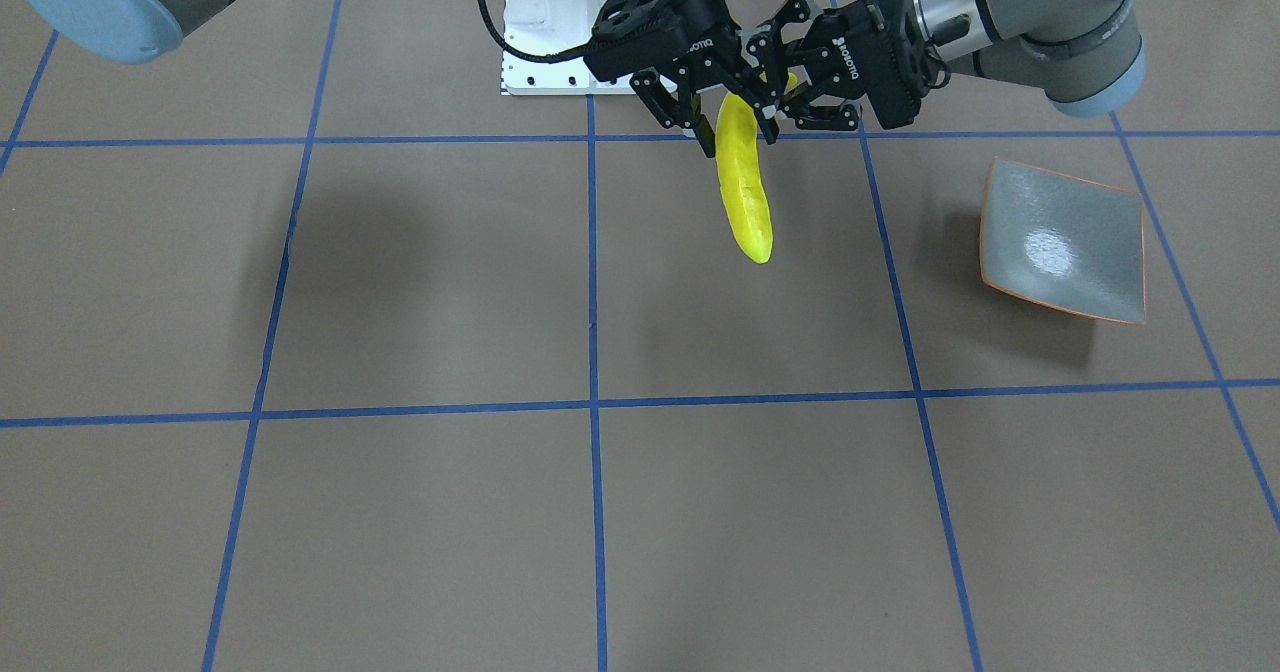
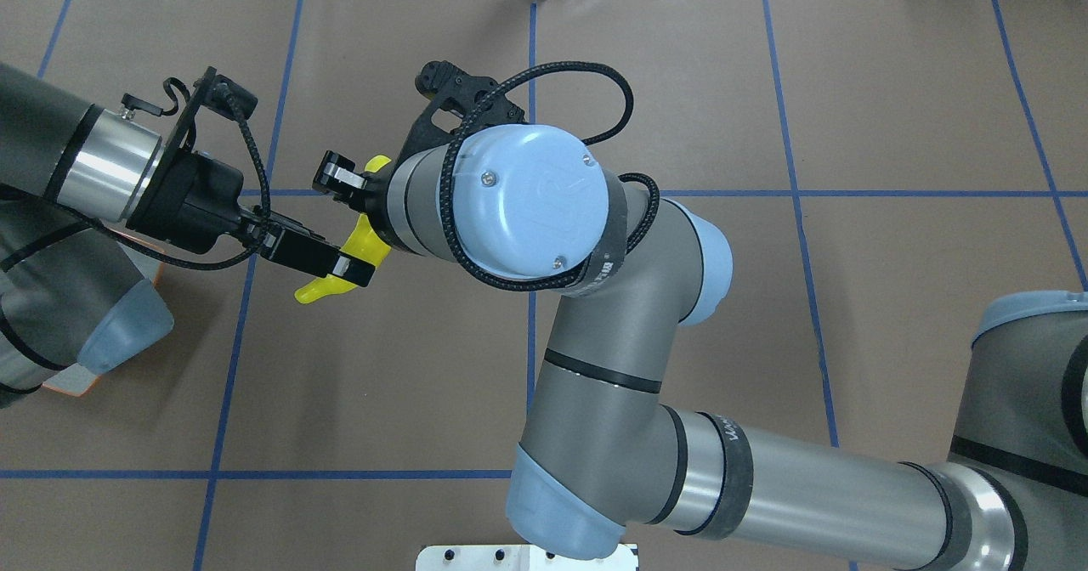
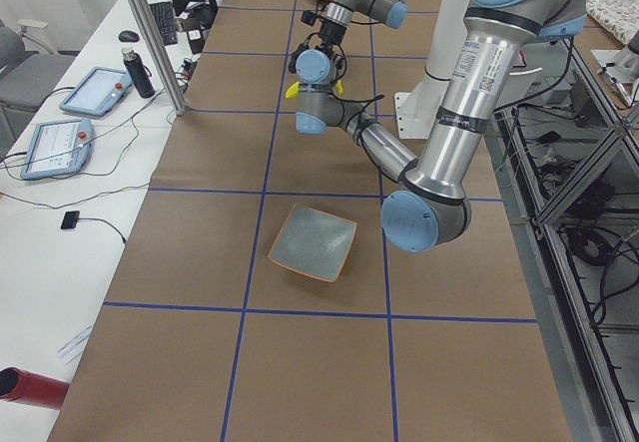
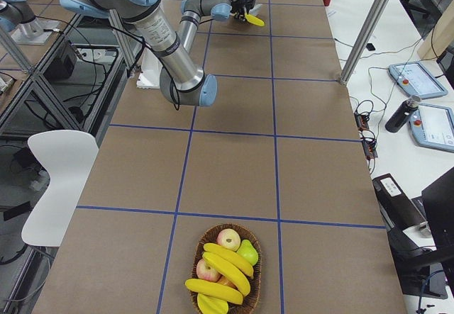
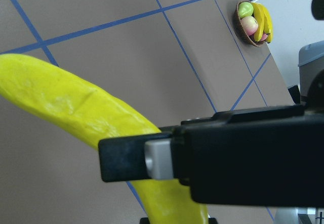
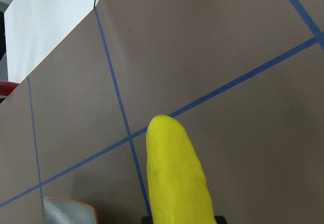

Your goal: Transfer all bananas from basket to plate

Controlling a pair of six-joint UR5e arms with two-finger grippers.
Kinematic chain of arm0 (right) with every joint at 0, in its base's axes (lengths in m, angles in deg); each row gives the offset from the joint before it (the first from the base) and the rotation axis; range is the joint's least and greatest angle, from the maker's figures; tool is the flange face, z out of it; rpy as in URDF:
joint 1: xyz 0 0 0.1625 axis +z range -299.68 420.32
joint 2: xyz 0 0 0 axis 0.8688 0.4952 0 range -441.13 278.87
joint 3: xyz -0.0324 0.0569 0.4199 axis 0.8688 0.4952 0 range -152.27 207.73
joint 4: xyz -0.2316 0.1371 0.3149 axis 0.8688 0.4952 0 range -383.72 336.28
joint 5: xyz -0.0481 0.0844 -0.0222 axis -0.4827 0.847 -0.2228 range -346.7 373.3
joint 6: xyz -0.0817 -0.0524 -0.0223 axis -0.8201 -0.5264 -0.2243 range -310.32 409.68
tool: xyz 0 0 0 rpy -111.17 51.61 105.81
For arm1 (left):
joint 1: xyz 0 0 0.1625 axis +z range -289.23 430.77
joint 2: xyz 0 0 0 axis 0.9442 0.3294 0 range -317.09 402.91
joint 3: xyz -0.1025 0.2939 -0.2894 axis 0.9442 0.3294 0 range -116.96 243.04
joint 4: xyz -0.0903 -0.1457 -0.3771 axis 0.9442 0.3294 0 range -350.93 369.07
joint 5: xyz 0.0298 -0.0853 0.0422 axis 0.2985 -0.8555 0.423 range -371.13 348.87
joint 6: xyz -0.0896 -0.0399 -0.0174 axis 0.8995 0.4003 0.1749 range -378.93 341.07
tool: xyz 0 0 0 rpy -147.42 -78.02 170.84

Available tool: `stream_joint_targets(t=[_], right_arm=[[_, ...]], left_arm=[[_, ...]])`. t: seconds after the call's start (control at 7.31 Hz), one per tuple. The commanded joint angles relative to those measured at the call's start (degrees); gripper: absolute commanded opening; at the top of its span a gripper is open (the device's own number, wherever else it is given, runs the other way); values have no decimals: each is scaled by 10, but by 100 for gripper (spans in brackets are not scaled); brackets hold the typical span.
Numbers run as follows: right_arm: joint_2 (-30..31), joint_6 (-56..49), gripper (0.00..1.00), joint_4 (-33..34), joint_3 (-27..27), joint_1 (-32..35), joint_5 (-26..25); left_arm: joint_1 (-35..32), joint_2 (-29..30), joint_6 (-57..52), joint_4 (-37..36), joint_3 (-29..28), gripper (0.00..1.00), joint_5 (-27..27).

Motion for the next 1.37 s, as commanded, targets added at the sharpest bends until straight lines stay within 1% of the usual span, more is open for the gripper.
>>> stream_joint_targets(t=[0.0, 0.14, 0.27, 0.41, 0.55, 0.82, 0.96, 1.09, 1.23], right_arm=[[29, -36, 100, 2, -25, 30, 6], [66, -67, 100, 3, -41, 54, 24], [102, -87, 100, 5, -50, 89, 63], [143, -130, 100, 5, -50, 117, 98], [180, -188, 100, 5, -51, 137, 105], [279, -284, 100, 4, -83, 184, 154], [327, -338, 100, 2, -100, 205, 173], [367, -387, 100, -1, -113, 229, 187], [396, -446, 100, -2, -114, 263, 218]], left_arm=[[-3, -13, 2, 0, 1, 0, 0], [-6, -38, 0, 1, 1, 0, 0], [-21, -67, -3, 1, 1, 0, -2], [-38, -102, -7, 4, 5, 0, -4], [-51, -139, -7, 28, 6, 0, -5], [-91, -229, -9, 85, 6, 0, -5], [-102, -267, -28, 95, 6, 0, -5], [-111, -322, -101, 95, 1, 0, -3], [-131, -353, -160, 94, -13, 0, 0]])
